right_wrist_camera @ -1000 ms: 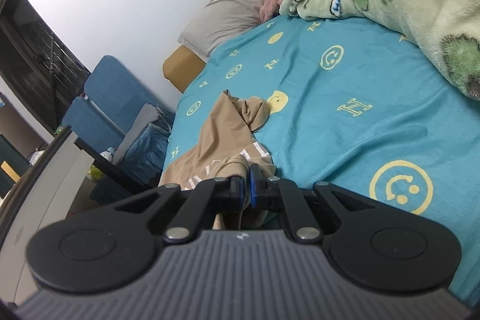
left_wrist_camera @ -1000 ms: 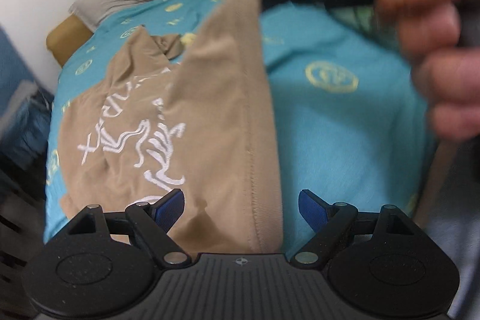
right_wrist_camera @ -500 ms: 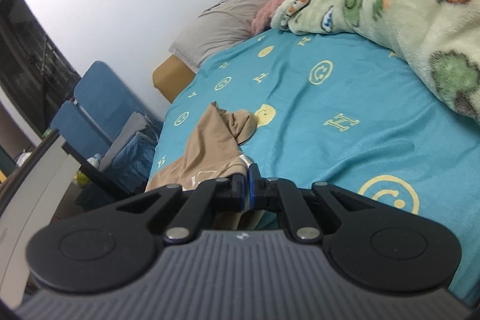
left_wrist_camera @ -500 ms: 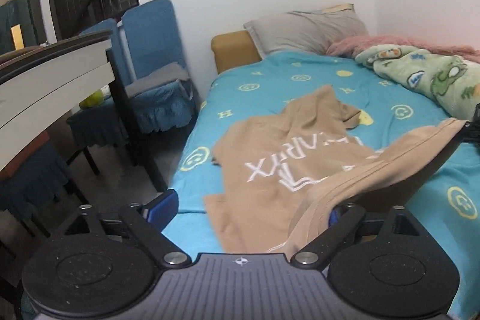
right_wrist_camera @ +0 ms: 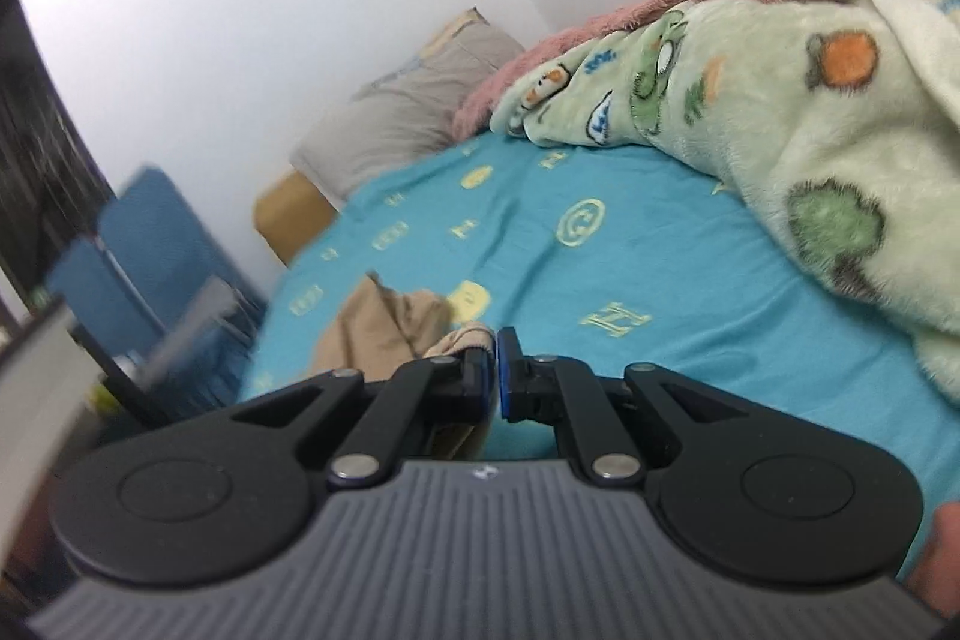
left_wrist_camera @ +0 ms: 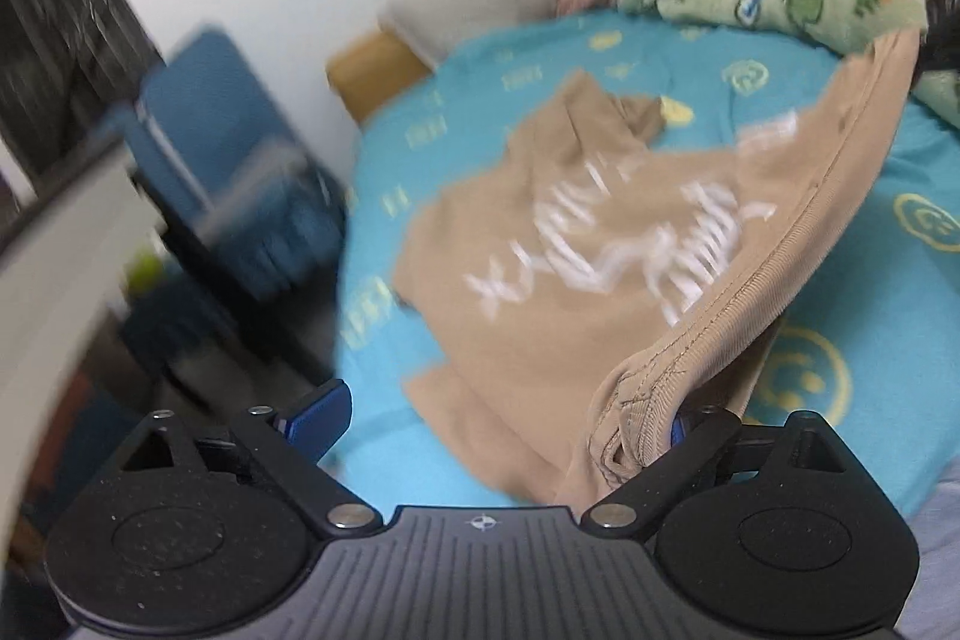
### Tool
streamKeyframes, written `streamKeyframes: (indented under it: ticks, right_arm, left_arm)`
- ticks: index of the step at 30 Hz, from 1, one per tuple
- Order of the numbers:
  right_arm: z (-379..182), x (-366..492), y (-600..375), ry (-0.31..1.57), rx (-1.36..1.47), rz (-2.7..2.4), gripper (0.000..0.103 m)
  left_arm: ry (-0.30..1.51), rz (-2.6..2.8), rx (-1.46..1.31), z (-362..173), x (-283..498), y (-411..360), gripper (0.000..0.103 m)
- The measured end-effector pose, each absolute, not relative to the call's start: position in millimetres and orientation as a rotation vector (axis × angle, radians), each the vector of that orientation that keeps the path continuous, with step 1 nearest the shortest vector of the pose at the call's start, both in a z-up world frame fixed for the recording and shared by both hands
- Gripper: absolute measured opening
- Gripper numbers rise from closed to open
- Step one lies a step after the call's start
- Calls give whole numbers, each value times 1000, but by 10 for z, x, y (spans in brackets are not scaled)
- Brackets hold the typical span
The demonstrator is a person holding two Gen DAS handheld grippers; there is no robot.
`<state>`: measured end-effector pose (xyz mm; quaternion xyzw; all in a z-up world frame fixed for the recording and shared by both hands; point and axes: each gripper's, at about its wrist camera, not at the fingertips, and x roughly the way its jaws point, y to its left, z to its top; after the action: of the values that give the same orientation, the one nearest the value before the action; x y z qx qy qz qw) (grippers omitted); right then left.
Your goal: Fold clothes
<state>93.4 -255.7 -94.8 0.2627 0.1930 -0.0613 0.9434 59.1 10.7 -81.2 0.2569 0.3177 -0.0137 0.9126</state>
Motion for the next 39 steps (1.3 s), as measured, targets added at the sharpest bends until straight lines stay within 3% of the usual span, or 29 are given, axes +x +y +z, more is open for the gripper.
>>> streamKeyframes:
  ticks: [5,9,11,13,15,24,39]
  right_arm:
    - [-912,993,-2363,404,367,-116,16]
    - [-931,1021,-2130,445,210,-74,41]
    - [-939,1027,-2052,455,158,-66,48]
    - [-906,1010,-2002,433,128,-96,64]
    - [-838,965,-2018,398,139,-127,70]
    - [13,677,-2285,196,314,-149,70]
    - [2197,-529,-2469,-148,360,2,73]
  left_arm:
    - [551,-28,298,-450,547,450,97]
    - [462,39,135,-301,508,716,93]
    - [417,64,135,-231,480,761,93]
    - [373,72,136,-150,446,789,93]
    - [325,54,118,-51,384,817,93]
    - [158,67,42,659,265,749,93]
    - [-93,26,-126,2872,-631,781,91]
